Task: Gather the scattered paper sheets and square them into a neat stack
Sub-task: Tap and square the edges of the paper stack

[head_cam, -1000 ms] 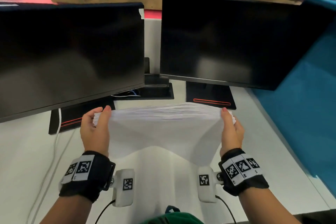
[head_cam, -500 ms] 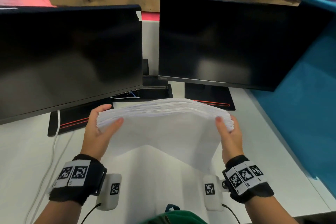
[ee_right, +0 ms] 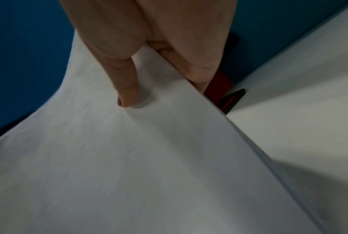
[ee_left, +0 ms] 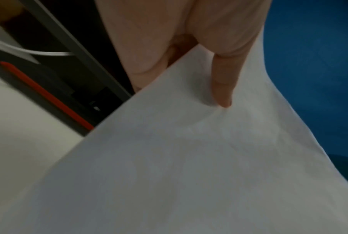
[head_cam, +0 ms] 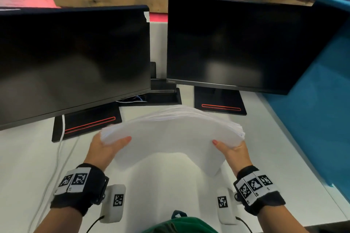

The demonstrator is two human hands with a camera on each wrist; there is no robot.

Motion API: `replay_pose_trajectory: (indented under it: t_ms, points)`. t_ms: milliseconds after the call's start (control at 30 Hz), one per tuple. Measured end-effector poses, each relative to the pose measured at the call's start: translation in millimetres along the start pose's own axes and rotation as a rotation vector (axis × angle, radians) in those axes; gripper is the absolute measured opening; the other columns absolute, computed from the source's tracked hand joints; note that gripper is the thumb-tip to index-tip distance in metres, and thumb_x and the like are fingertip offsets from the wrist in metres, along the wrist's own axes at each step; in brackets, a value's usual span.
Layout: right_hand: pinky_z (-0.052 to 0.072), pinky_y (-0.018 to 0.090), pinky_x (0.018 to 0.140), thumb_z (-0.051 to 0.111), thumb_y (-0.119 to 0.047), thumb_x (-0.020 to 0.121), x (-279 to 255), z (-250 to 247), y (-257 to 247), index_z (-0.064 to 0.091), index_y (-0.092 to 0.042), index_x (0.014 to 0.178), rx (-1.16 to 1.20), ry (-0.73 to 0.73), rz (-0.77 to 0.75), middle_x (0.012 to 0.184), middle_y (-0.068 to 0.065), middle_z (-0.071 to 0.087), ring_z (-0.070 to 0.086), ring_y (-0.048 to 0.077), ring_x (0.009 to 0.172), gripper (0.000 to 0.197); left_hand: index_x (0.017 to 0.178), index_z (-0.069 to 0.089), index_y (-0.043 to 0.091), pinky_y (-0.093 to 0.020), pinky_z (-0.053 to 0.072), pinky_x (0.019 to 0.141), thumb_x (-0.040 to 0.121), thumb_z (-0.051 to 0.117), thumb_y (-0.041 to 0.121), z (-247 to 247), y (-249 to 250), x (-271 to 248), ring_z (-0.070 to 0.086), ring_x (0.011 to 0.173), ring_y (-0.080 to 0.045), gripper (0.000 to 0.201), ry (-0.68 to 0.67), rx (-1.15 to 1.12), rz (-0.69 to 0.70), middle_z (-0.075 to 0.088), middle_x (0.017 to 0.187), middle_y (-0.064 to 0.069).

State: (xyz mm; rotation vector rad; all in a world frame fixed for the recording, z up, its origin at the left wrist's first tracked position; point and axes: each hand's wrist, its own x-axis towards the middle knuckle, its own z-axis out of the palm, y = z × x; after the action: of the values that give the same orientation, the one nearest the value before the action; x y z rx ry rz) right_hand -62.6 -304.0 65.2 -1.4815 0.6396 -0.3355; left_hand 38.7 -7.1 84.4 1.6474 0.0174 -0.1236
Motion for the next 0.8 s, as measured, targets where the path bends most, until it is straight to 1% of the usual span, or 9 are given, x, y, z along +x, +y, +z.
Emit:
replay_pose_trajectory:
  t_ms: [67,133,233,300,400,533,600,700,800]
  points:
    - [0.052,0.018,0.066,0.069,0.003,0.077,-3.3,1.4,0.6,0.061,-0.026,0.084,-0.027,-0.030,-0.024,0.083,-0.006,0.067,0.065,0.002,0.072,0.031,0.093,0.059,0.027,-0.034,0.047,0.082,0.076,0.069,0.005,2.5,-9.4,-3.5,0.061,0.086,-0.013,0.030,-0.040,0.023,-0.052,0.065,0.093,0.003]
    - [0.051,0.011,0.056,0.067,0.004,0.078,-3.9,3.2,-1.0,0.060,-0.026,0.081,-0.014,-0.017,-0.057,0.080,-0.007,0.066,0.065,0.003,0.068,0.030,0.099,0.059,0.024,-0.032,0.047,0.080,0.079,0.068,0.010,1.7,-15.7,-0.9,0.061,0.087,-0.014,0.026,-0.028,0.067,-0.048,0.064,0.093,0.003]
    - [0.051,0.018,0.061,0.068,0.002,0.078,-3.7,5.6,2.1,0.060,-0.022,0.084,0.010,0.006,-0.055,0.084,-0.003,0.067,0.065,0.011,0.076,0.026,0.113,0.058,0.012,-0.033,0.049,0.077,0.078,0.069,0.018,-1.9,-24.8,3.9,0.063,0.093,-0.024,0.037,0.011,0.089,-0.052,0.065,0.101,-0.006]
    - [0.047,0.021,0.062,0.069,0.000,0.078,-4.6,6.9,5.1,0.059,-0.021,0.084,0.005,0.010,-0.019,0.084,-0.001,0.066,0.063,0.017,0.078,0.024,0.103,0.061,0.019,-0.033,0.050,0.078,0.079,0.068,0.018,-2.0,-29.5,1.8,0.063,0.093,-0.026,0.025,-0.007,0.107,-0.056,0.067,0.095,-0.003]
    - [0.046,0.022,0.061,0.069,-0.001,0.078,-3.4,9.9,3.2,0.058,-0.021,0.078,-0.035,0.016,-0.017,0.080,-0.002,0.064,0.062,0.021,0.078,0.023,0.081,0.058,0.030,-0.025,0.049,0.066,0.083,0.063,0.013,3.5,-26.6,-5.3,0.063,0.078,-0.017,0.018,-0.035,0.162,-0.016,0.069,0.066,0.016]
    - [0.050,0.025,0.070,0.069,-0.003,0.078,5.7,16.9,-10.4,0.062,-0.018,0.085,-0.086,0.099,-0.101,0.083,-0.002,0.066,0.066,0.030,0.093,0.017,0.075,0.060,0.025,-0.028,0.049,0.067,0.086,0.060,0.009,6.6,-15.7,-3.9,0.063,0.078,-0.023,0.020,-0.027,0.096,0.013,0.066,0.074,0.003]
    - [0.048,0.031,0.087,0.074,-0.010,0.075,12.7,17.8,-18.8,0.056,-0.017,0.115,-0.168,0.205,-0.150,0.108,0.002,0.062,0.058,0.025,0.112,0.045,0.079,0.062,0.024,-0.034,0.051,0.073,0.085,0.061,0.007,4.9,-16.4,-4.2,0.064,0.081,-0.020,0.018,-0.036,-0.023,-0.028,0.069,0.075,0.005]
    - [0.033,0.040,0.109,0.084,-0.023,0.062,14.5,17.4,-27.0,0.017,-0.027,0.146,-0.094,0.308,-0.058,0.146,0.006,0.035,0.035,0.023,0.135,0.108,0.088,0.061,0.021,-0.033,0.054,0.069,0.080,0.066,0.004,5.3,-15.9,-8.1,0.063,0.086,-0.021,0.019,-0.017,-0.224,-0.075,0.068,0.087,0.000]
    - [0.045,0.047,0.098,0.093,-0.038,0.029,1.4,28.6,-26.9,0.026,-0.027,0.144,0.353,-0.041,0.198,0.130,0.007,0.055,0.054,0.025,0.116,0.133,0.093,0.060,0.020,-0.028,0.055,0.062,0.084,0.057,0.000,7.8,-16.2,-8.9,0.066,0.081,-0.017,0.022,0.004,-0.396,-0.104,0.066,0.095,0.000]
